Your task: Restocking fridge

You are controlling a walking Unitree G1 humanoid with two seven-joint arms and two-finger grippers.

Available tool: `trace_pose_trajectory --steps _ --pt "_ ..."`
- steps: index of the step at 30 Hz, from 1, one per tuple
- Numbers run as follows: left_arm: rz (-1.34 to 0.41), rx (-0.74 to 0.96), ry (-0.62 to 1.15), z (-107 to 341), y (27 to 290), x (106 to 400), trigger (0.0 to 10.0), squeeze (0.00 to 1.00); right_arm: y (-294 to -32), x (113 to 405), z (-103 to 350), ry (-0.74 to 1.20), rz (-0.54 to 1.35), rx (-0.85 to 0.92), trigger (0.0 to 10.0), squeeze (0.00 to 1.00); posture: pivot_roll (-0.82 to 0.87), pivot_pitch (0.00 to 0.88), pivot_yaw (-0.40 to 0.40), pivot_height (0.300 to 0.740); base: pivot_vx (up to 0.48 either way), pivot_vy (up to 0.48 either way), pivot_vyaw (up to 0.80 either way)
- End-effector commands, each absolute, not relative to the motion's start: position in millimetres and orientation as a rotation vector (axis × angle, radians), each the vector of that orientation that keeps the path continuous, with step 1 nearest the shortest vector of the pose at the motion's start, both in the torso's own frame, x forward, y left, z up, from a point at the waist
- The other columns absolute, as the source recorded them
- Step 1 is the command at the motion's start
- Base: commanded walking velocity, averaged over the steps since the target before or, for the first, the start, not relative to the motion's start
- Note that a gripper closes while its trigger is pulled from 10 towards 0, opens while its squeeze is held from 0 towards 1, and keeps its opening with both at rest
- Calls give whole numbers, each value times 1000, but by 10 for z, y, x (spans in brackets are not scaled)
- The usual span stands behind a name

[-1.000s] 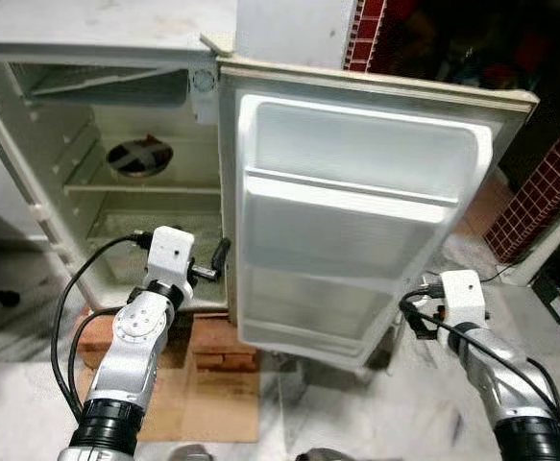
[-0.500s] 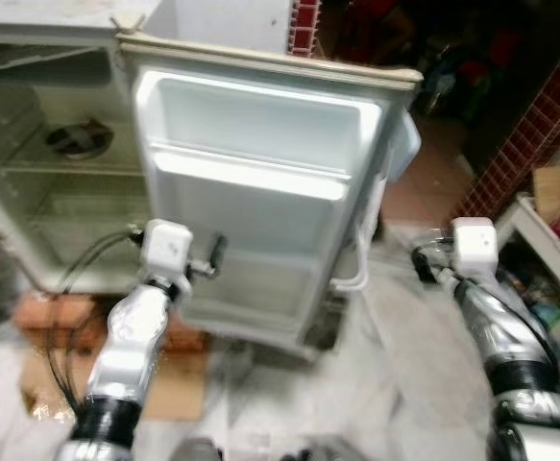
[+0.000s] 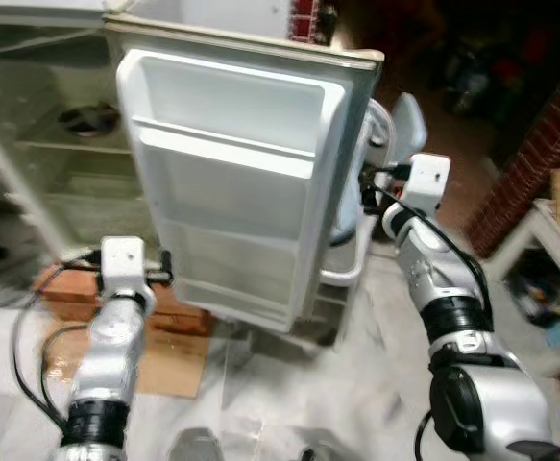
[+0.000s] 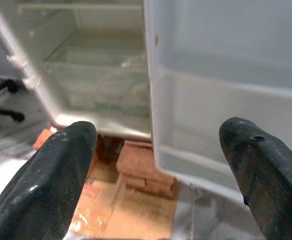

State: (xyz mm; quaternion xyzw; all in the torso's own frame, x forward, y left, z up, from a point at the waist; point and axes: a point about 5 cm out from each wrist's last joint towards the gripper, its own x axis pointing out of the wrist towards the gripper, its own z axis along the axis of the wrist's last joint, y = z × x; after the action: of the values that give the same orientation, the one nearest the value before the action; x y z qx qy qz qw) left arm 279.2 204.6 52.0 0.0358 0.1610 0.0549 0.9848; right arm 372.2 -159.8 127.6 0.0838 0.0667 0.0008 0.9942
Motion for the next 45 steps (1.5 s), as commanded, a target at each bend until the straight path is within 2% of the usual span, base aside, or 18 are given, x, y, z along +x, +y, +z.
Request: trace_pose_trajectory --steps 1,5,17,24,29,45 --pt "91 58 272 624 2031 2821 10000 0 -1585 3692 1252 121 9 164 10000 0 138 0 -82 740 0 0 0" --pt "91 39 280 610 2022 2809 10000 0 -1629 3649 1195 123 2 139 10000 0 135 0 -82 740 0 0 0" --pt "85 29 288 598 2022 2826 10000 0 -1757 3493 1072 105 -17 114 10000 0 126 0 -72 740 354 -112 0" --pt "95 18 295 588 2019 2820 10000 0 -1749 3475 1056 105 -13 112 10000 0 124 0 -70 740 348 -235 800" --pt "108 10 292 583 2017 2816 10000 0 -1722 3482 1068 100 -5 113 10000 0 126 0 -70 740 0 0 679" --pt "176 -26 365 506 2036 2807 10000 0 -1726 3511 1078 106 -21 128 10000 0 125 0 -69 740 0 0 0"
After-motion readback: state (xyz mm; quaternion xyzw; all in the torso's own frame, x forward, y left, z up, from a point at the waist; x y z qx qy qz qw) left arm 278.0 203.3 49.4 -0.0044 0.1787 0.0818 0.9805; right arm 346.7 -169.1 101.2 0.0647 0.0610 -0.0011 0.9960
